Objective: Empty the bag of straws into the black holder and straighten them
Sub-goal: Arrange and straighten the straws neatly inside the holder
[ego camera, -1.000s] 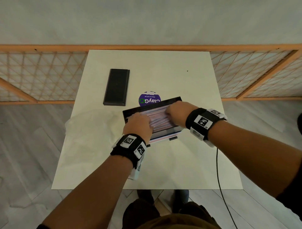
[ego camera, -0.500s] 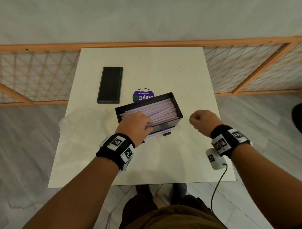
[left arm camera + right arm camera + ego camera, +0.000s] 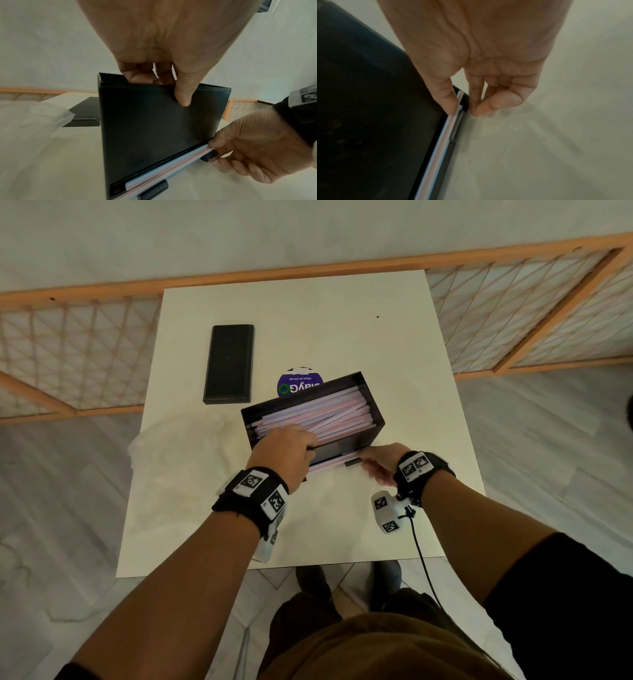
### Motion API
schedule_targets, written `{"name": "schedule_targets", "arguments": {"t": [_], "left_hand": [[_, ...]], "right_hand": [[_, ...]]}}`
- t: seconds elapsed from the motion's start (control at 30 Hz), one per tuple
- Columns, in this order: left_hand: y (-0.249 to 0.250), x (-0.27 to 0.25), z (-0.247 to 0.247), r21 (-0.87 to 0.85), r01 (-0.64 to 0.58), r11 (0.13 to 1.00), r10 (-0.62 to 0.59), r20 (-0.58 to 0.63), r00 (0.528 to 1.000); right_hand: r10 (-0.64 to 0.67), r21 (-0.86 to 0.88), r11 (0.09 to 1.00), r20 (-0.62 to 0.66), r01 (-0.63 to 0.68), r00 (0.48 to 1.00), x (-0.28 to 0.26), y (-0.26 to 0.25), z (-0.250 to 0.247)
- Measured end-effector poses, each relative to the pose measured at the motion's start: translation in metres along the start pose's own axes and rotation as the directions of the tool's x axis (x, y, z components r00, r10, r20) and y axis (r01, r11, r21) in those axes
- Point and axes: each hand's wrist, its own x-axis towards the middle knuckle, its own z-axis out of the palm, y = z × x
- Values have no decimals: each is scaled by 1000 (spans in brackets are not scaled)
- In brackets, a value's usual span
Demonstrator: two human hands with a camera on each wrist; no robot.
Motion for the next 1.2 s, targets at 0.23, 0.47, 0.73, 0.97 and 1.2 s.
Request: {"name": "schedule_targets", "arguments": {"t": [0.23, 0.47, 0.73, 0.97, 1.2], "left_hand": [[-1, -1, 0, -29, -16, 999, 15, -16, 1000], [-1, 0, 0, -6, -20, 1000, 20, -9, 1000], [-3, 2, 4, 4, -22, 1000, 22, -22, 1000], [-1, -6, 5, 69, -51, 996, 55, -57, 997], [-5, -78, -21, -421, 83, 903, -287, -449, 846]], "right_hand": [[2, 137, 991, -66, 7, 998, 10, 5, 1], [-76, 72, 994, -85, 82, 993, 11, 6, 4], [-68, 105, 991, -134, 82, 989, 11, 7, 5], [-93, 280, 950, -178, 141, 980, 11, 11, 2], [-271, 140, 941, -227, 307, 935, -25, 18, -26]]}}
